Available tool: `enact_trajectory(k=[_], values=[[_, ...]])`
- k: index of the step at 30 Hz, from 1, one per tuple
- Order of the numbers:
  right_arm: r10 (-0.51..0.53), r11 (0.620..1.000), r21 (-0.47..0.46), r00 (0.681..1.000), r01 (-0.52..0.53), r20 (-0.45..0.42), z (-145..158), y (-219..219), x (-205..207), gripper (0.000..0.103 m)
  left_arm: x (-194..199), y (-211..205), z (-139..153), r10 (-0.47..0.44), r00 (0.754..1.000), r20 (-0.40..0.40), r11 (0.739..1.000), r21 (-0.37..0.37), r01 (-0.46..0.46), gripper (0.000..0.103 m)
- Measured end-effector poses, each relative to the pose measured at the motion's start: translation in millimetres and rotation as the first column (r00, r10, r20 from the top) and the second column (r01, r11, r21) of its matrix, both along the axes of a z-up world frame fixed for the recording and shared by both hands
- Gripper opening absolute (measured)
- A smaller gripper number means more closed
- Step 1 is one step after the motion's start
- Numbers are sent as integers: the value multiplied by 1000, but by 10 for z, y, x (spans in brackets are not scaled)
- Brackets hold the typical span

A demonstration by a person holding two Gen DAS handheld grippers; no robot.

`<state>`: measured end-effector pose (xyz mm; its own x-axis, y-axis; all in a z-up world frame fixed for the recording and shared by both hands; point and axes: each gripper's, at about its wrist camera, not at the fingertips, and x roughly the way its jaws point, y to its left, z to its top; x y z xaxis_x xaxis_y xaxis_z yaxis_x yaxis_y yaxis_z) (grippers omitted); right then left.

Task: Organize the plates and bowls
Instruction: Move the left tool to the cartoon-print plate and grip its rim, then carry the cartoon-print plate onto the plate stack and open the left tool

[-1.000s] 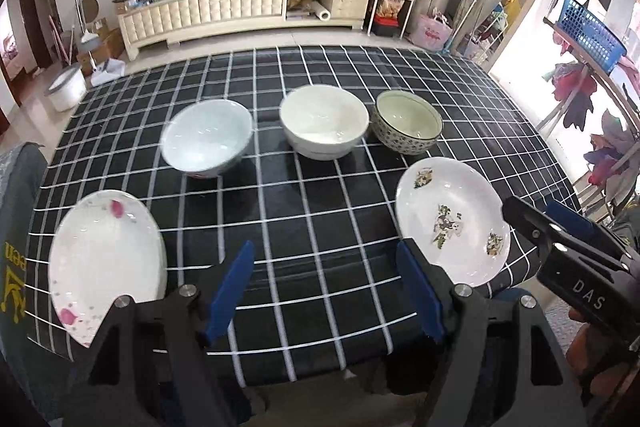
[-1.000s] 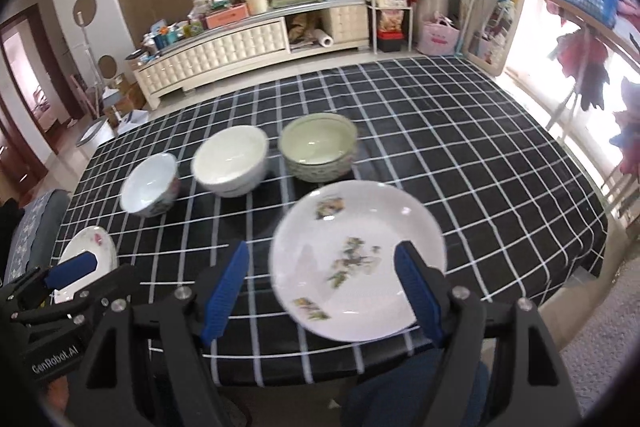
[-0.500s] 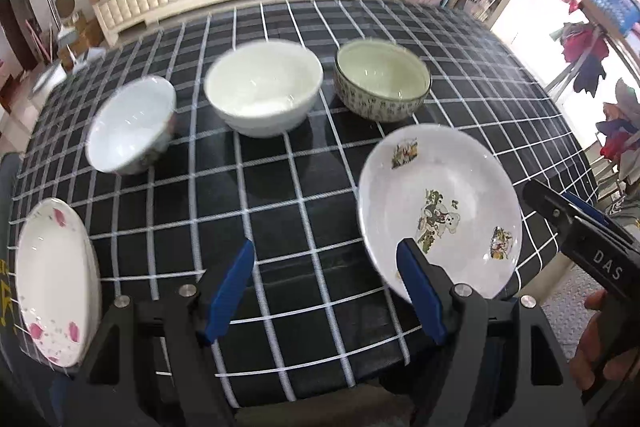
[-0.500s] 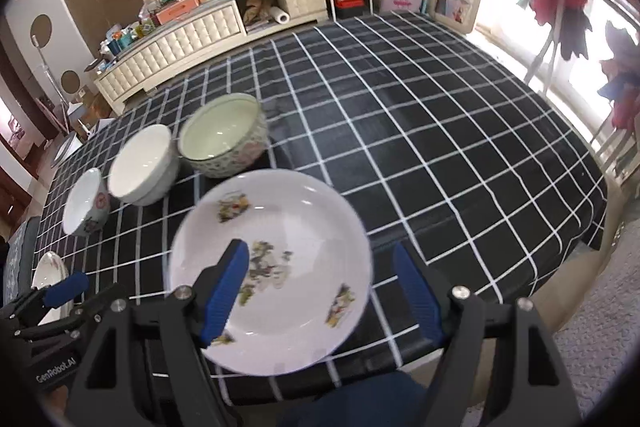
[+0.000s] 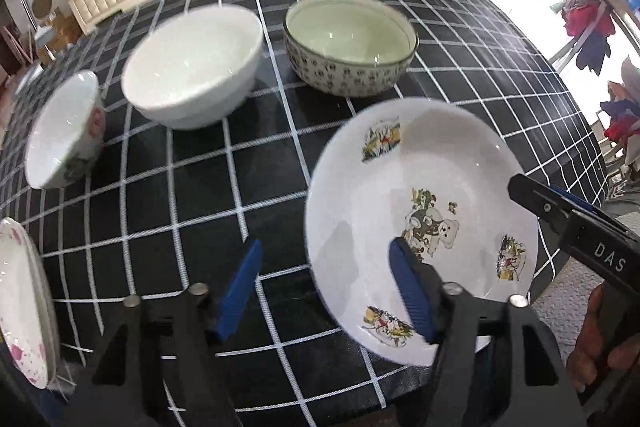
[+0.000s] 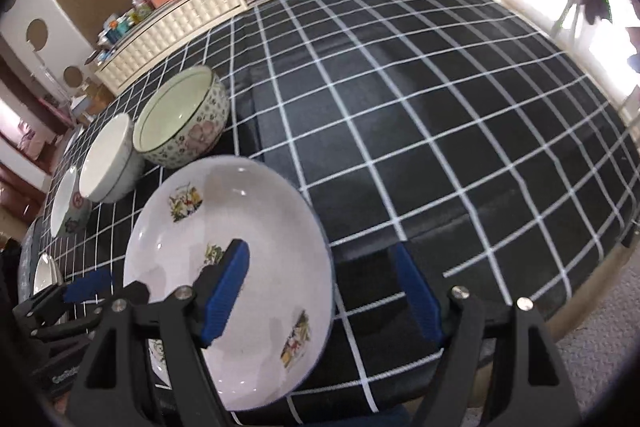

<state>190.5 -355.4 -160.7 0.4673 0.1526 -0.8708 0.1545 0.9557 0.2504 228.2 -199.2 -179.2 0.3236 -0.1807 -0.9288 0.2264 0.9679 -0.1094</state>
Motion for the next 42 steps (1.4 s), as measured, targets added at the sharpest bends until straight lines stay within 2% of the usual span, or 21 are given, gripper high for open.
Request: enact_trajectory(k=[1, 4, 5, 7, 10, 19, 27, 33, 36, 42], values=[[14, 1000, 7, 1000, -14, -9, -26, 25, 14, 72, 17, -4, -36, 3, 1000, -9, 1000, -3, -3, 56], [24, 1000, 5, 999, -24, -35, -73, 74, 41, 54, 47, -29, -116, -5, 1000, -27, 1000, 1, 5, 39], [26, 1000, 8, 999, -25, -41, -91, 74, 44, 49, 57, -27, -137, -4, 999, -35, 1000, -13, 3, 30], [21, 999, 30, 999, -20, -37, -111, 40, 40, 40, 73, -7, -162, 4, 998, -55, 999, -49, -6, 26], [20, 1000, 20, 998, -19, -52, -145, 18, 35, 29, 108, 11, -211, 13, 998, -69, 999, -48, -17, 20], [33, 999, 29, 998, -32, -44, -79, 9, -33, 23, 89, 29, -173, 21, 998, -52, 1000, -22, -23, 20], [27, 999, 23, 1000, -27, -4, 135, 129, -106, 19, -109, 224, 94, 2, 1000, -5, 999, -38, -3, 18], [61, 997, 43, 998, -62, 34, 350, 422, -143, 18, -254, 587, 340, 50, 998, 36, 997, -62, -48, 17], [83, 995, 47, 995, -86, 53, 467, 611, -173, 18, -385, 905, 498, 93, 994, 54, 991, -107, -87, 15], [176, 982, 57, 980, -182, 95, 651, 1127, -150, 17, -572, 1402, 730, 174, 979, 105, 981, -103, -163, 15]])
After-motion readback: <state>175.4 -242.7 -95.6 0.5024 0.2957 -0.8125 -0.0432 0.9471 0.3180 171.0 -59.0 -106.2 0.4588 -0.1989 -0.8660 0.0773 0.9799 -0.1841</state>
